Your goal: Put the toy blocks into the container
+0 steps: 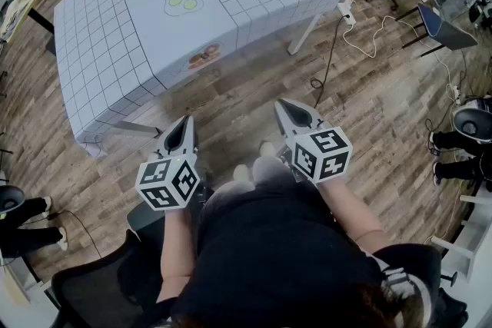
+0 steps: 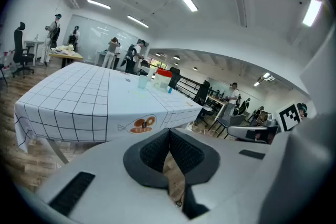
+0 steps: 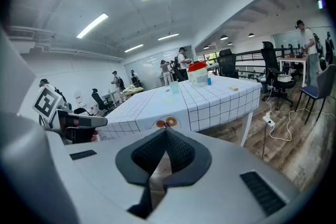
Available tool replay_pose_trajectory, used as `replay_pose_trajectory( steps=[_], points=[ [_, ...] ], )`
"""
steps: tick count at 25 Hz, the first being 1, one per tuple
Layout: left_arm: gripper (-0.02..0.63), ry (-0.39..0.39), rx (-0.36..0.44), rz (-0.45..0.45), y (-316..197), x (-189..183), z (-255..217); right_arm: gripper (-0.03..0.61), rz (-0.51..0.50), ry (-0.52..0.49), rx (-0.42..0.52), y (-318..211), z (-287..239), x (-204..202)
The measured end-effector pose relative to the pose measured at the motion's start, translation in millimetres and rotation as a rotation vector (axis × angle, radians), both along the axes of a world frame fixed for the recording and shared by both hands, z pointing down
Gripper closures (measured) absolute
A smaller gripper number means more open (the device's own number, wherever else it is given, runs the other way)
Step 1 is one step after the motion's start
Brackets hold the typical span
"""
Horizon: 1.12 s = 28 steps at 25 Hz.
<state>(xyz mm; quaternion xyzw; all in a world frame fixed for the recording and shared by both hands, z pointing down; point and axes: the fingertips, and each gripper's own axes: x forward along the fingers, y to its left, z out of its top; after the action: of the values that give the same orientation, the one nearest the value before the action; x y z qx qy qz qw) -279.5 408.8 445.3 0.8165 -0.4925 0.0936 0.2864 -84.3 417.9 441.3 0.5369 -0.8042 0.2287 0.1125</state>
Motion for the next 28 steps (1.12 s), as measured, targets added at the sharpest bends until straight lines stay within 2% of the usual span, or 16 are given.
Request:
replay_pose_trajectory(
  steps=[4, 9, 12, 16, 23, 28],
  points=[
    [0.588, 0.006, 0.011, 0.002, -4.6, 18.2, -4.6, 0.563, -0.013, -0.041, -0.012, -7.4, 2.4, 8.4],
    [0.588, 0.009, -0.025, -0.01, -20.5, 42.6, -2.6, 0.563, -0.066, 0.004, -0.007, -21.9, 3.7, 24.4],
    [0.588, 0.028, -0.009, 0.007, -32.8, 67.1, -14.0, 0.563, -0.086, -0.01, -0.01, -29.5, -1.1, 39.8],
    [0.588, 0.006, 0.026, 0.022, -36.0, 92.7, -33.5, 0.563, -0.12, -0.064, -0.016, -29.1, -15.6, 55.2],
    [0.589, 0.013, 0.018, 0.02, -80.9, 142.9, -13.1, 0.563, -0.101, -0.034, -0.001, -76.6, 4.1, 100.3],
    [0.589, -0.052, 0.049, 0.008, -88.8, 157.0, -23.1, 0.563, -0.122, -0.057, 0.002, -84.1, -1.4, 109.2]
  ],
)
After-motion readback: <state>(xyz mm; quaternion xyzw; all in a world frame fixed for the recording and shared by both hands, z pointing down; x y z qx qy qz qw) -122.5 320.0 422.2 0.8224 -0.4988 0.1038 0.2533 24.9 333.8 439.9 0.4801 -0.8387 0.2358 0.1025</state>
